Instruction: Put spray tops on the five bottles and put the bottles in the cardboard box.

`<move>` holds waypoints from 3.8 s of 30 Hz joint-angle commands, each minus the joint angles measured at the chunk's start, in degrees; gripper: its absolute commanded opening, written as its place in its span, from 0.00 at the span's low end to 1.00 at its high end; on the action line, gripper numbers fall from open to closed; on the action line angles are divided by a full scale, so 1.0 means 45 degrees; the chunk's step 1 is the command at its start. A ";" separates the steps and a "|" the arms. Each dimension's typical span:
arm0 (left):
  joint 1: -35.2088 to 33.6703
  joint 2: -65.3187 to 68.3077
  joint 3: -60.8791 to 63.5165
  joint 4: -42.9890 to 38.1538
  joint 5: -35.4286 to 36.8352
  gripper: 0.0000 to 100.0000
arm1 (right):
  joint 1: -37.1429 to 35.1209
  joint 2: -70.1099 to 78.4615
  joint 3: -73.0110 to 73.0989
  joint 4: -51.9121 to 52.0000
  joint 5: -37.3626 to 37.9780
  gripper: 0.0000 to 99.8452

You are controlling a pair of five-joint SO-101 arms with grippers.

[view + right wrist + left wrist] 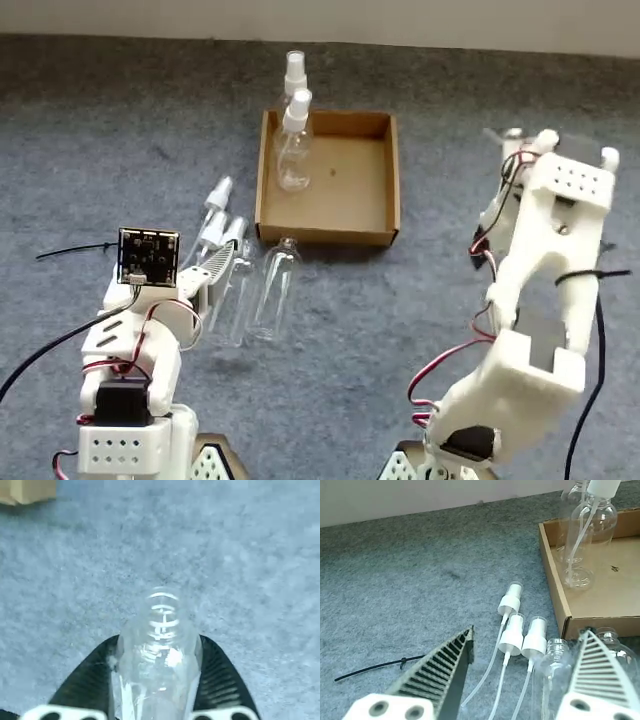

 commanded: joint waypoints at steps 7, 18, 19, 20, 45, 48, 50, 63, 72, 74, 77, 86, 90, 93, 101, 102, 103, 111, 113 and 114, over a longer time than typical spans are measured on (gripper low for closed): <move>-0.1026 0.2022 -0.3624 0.2149 -0.0606 0.29 | -0.2100 -0.6652 0.1221 0.0107 -0.2012 0.00; -0.1534 1.3216 -1.4115 0.7248 -0.1797 0.20 | -0.6398 -1.4857 1.0481 -0.4269 -0.4415 0.00; -0.1612 1.4193 -1.5053 0.7639 -0.1797 0.21 | -0.6828 -1.5502 1.1321 -0.4640 -0.4493 0.00; -0.1651 1.5131 -1.5912 0.7951 -0.1797 0.22 | -0.7199 -1.6127 1.2142 -0.4991 -0.4513 0.00; 0.0264 3.0330 -2.9314 0.8596 -0.1758 0.23 | -0.8469 -2.1109 1.7944 -0.6593 -0.4552 0.00; 0.0400 3.1189 -2.9802 0.8596 -0.1758 0.23 | -0.8469 -2.1109 1.7963 -0.6593 -0.4552 0.00; 0.0400 3.1678 -3.0076 0.8596 -0.1758 0.23 | -0.8469 -2.1109 1.7963 -0.6593 -0.4552 0.00; 0.0147 3.3768 -3.2147 0.8635 -0.1739 0.06 | -0.8469 -2.1109 1.7983 -0.6574 -0.4552 0.00; -0.0518 3.1306 -3.7988 1.2757 -0.1621 0.00 | -0.8469 -2.1109 1.7924 -0.6593 -0.4552 0.00; -0.0791 3.0349 -3.8281 1.2835 -0.1094 0.00 | -0.8488 -2.1109 1.7924 -0.6593 -0.4552 0.00; -0.1162 2.8474 -3.7245 1.2855 -0.0410 0.00 | -0.8488 -2.1109 1.7905 -0.6613 -0.4552 0.00; -0.0928 1.9468 -2.6188 1.2835 0.0274 0.00 | -0.8488 -2.0991 1.7866 -0.7473 -0.4552 0.00; -0.0107 1.5092 -2.3687 1.2835 -0.0117 0.00 | -0.9055 -2.0991 1.7866 -0.8352 -0.4552 0.00; 0.0811 1.2396 -2.3179 1.2835 -0.0078 0.00 | -1.0051 -2.0991 1.7866 -0.9055 -0.4571 0.00; 0.2354 1.0911 -2.2203 1.0061 0.2481 0.00 | -1.1985 -1.9311 1.7905 -1.2298 -0.5177 0.00; 0.2686 1.0891 -2.2183 0.9651 0.2755 0.00 | -1.2454 -1.9253 1.7944 -1.2845 -0.5158 0.00; 0.3018 1.0813 -2.2164 0.9241 0.2911 0.00 | -1.2884 -1.9253 1.7963 -1.3451 -0.5138 0.00; 0.4366 1.0481 -2.0855 0.5607 0.2891 0.00 | -1.3880 -1.9253 1.9780 -1.5404 -0.5099 0.00; 0.4366 1.0481 -2.0112 0.4728 0.2891 0.00 | -1.3958 -1.9253 2.0054 -1.5404 -0.5099 0.00; 0.4366 1.0442 -1.9722 0.4376 0.2891 0.00 | -1.3958 -1.9253 2.0112 -1.5404 -0.5099 0.00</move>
